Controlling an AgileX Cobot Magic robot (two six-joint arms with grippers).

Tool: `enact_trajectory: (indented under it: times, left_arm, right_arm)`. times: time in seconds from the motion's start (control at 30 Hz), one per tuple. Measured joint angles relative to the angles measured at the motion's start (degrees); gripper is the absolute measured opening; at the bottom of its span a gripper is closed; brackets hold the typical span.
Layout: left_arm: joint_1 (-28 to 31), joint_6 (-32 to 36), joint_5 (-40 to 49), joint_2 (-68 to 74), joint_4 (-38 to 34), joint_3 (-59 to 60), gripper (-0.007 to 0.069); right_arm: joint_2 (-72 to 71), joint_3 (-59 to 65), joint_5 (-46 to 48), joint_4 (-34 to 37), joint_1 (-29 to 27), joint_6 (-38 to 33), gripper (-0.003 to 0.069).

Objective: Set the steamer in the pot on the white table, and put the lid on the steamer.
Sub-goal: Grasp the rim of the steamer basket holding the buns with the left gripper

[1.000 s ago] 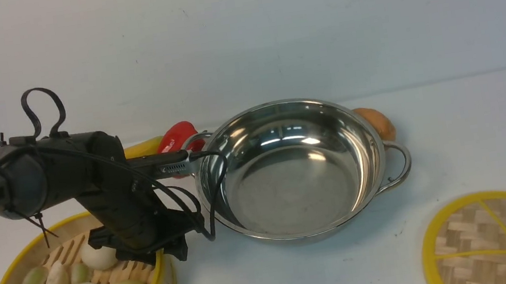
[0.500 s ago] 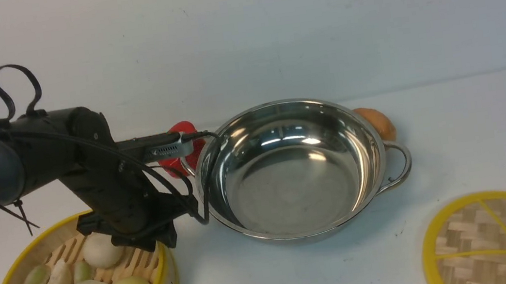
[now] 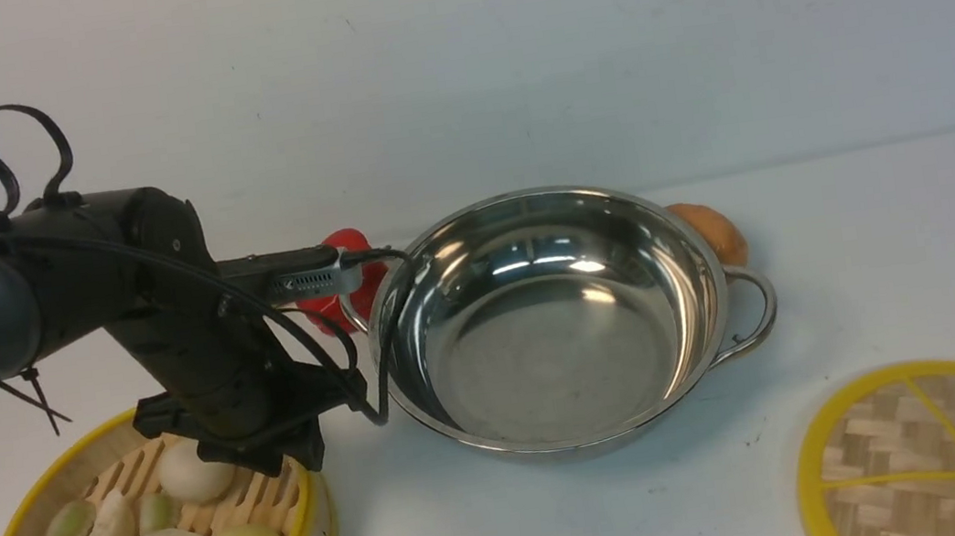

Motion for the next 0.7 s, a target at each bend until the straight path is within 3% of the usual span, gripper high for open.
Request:
enact_trajectory:
  times: [0.7]
  left_arm:
    - [0.00, 0.00, -0.66, 3.70, -0.58, 0.00, 0.0248]
  right_arm:
    - [0.00, 0.00, 0.00, 0.00, 0.00, 0.00, 0.0241]
